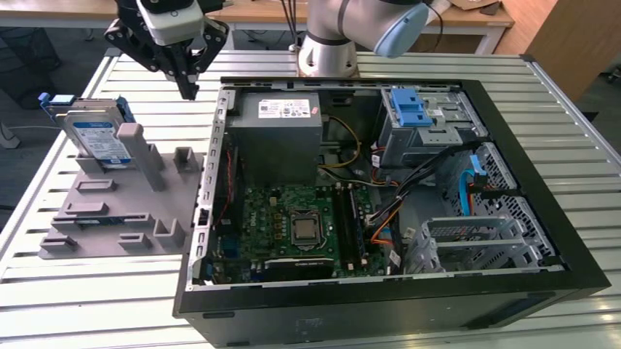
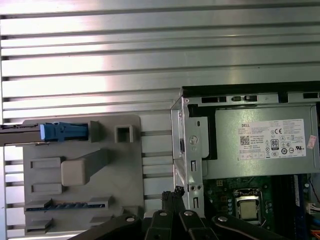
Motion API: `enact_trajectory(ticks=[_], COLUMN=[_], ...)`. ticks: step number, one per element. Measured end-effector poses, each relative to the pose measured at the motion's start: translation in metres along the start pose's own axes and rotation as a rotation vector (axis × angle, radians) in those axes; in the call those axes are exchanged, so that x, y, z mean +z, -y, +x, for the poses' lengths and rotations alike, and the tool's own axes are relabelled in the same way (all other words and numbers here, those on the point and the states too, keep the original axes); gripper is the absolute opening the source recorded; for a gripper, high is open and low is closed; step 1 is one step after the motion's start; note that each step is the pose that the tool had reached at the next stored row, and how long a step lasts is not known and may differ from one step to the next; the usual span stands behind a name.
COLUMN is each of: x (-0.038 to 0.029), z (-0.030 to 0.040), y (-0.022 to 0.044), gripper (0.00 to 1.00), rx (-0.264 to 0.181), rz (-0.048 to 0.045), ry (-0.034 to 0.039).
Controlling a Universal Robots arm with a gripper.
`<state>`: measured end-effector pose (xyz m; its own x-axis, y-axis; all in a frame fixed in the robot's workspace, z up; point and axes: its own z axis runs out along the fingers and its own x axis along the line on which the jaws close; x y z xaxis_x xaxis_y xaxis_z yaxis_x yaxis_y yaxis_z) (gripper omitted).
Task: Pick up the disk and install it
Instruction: 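Reach for the disk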
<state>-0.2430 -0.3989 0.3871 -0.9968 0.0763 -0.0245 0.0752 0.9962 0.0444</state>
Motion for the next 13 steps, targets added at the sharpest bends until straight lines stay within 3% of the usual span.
enact_trajectory(ticks=[13], x=[0.0003], z=[0.0028], y=[0.0002], gripper=[0.11], rx=[0.000], rz=[0.0000], ry=[0.0000])
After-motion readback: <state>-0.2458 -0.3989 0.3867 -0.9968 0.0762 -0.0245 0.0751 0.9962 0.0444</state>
